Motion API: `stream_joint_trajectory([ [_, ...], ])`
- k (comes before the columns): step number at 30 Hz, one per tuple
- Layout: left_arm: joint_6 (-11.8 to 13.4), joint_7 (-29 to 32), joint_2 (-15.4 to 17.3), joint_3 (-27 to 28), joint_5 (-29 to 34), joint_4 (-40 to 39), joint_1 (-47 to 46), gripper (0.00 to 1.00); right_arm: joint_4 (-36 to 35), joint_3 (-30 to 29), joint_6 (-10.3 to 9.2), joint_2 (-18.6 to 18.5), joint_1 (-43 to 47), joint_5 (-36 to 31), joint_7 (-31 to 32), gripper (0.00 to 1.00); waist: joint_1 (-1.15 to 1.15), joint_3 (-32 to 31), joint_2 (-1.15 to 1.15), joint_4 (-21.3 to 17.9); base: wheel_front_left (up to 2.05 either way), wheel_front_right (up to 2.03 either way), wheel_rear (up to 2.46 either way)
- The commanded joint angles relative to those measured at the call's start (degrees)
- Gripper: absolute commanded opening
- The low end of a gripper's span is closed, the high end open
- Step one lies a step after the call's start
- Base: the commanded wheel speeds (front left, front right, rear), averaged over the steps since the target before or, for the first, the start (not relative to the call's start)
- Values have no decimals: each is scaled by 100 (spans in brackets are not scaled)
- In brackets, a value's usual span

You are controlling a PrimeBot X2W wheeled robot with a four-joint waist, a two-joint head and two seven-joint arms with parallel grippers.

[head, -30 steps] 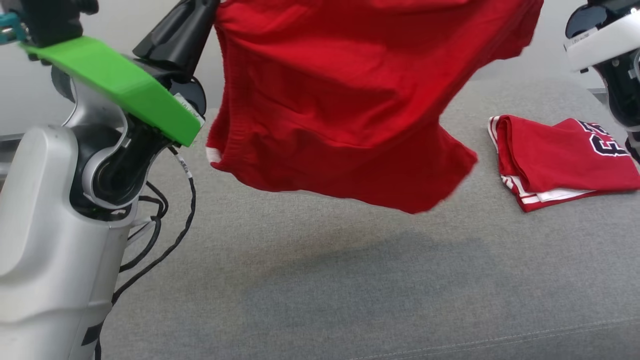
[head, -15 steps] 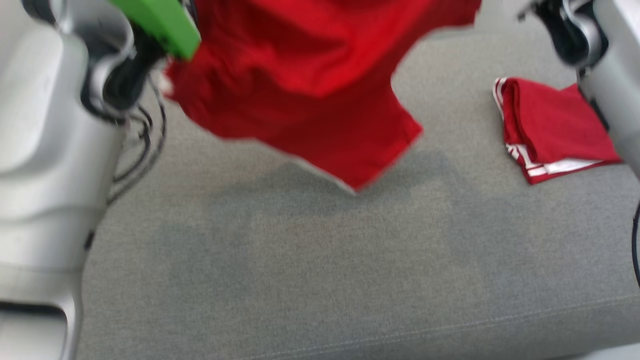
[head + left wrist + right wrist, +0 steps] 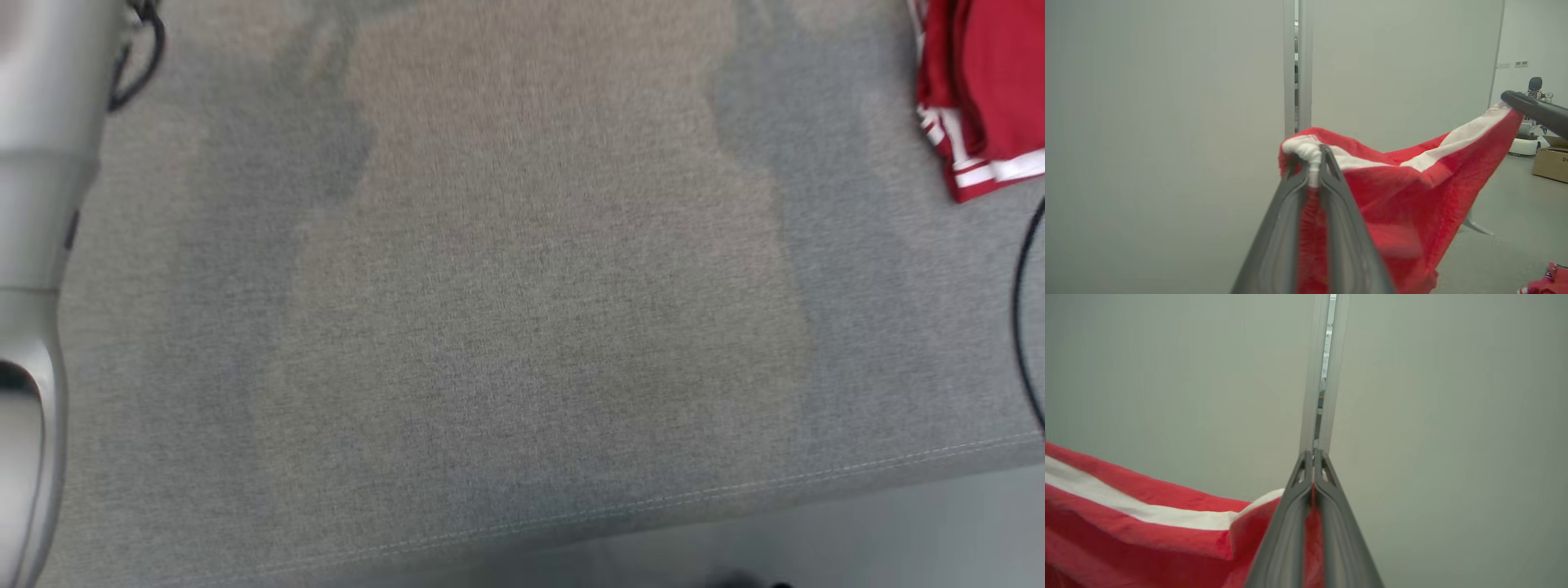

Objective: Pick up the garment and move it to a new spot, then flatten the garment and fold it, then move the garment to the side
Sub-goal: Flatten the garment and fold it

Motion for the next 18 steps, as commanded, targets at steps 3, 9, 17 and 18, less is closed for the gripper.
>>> stream_joint_trajectory([
  [3,-15,-50,186,-298,-247,-191,474,0,-301,-92,-2,151,705,-347,-14,0,-1,1178,0,-83,0,0,0],
  [9,-16,-42,532,-524,-369,-1451,1935,0,-1299,-119,-3,-36,2241,-326,-15,0,-1,1033,0,-55,0,0,0],
  [17,-18,-38,883,-421,471,-2931,4241,0,-2611,-506,-3,-416,4411,-287,-16,0,-1,322,0,2,0,0,0],
  [18,-18,-37,885,-393,586,-3038,4509,0,-2737,-566,-2,-432,4682,-289,-16,0,-1,232,0,8,0,0,0],
])
